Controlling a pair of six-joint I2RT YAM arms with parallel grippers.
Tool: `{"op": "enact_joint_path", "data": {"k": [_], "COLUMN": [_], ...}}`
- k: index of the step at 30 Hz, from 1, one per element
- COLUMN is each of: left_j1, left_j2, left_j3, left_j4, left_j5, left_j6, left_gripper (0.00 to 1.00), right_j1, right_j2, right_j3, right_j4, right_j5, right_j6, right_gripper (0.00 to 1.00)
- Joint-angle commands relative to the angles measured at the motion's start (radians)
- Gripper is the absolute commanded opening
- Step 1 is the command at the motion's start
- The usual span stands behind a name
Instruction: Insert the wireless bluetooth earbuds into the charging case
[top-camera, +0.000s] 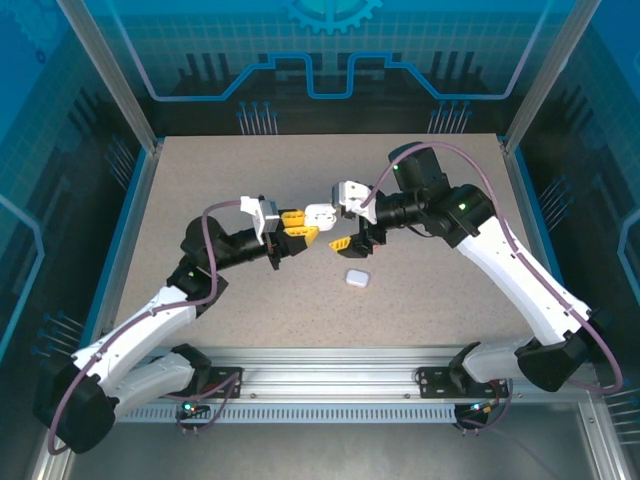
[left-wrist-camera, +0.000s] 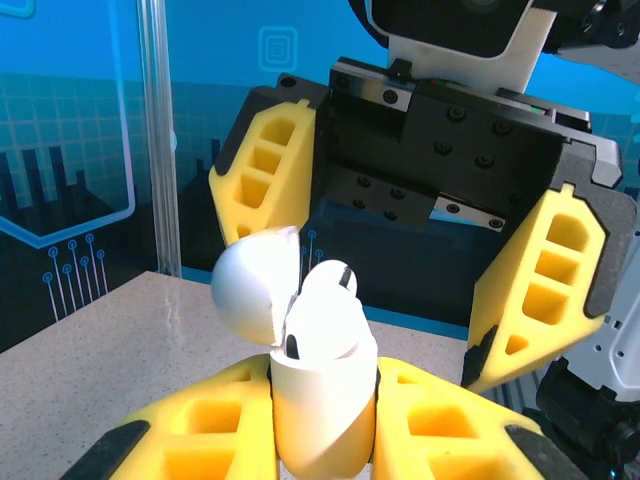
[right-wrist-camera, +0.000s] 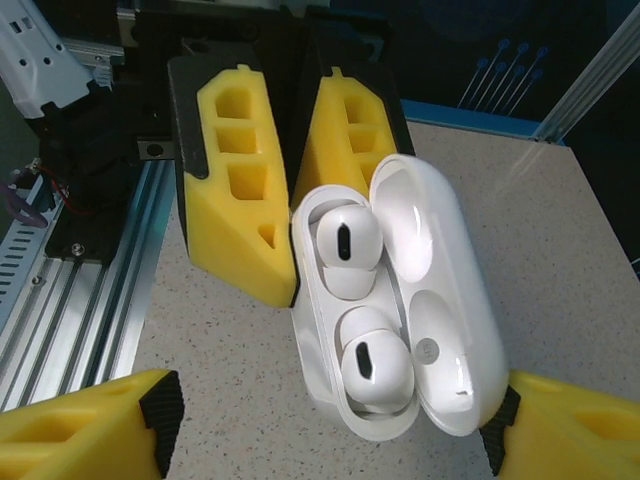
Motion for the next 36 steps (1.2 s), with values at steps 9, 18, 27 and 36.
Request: {"op": "enact_joint_path", "data": {"k": [9,18,27,36], "left_j1": [-0.002,-0.001,-0.003,-0.003], "left_j2": [-0.011,-0.011,-0.009,-0.006], "left_j3": [-0.015,-0.014,-0.002,-0.005], "left_j4": [0.031,0.031,0.023,0.032], "left_j5": [-0.03,-0.011,0.05,0.052], "left_j6": [0.027,0.03,0.031,0.024], "left_gripper": [0.03,0.03,0.04,0.04], "right_j1": [0.002,-0.04,-0.044,-0.011], "right_j2": [0.006,-0.032,0.067,0.141], "right_j3": [0.029,-0.003,0.11,0.159], "right_j4": [-0.045,-0.036,-0.155,-0.185], "right_j5": [-0.032,0.013,-0.137,-0.179], "right_j6": [-0.001,0.026,0.007,0.01], "right_gripper": [0.77,0.81,0.69,0.49]}}
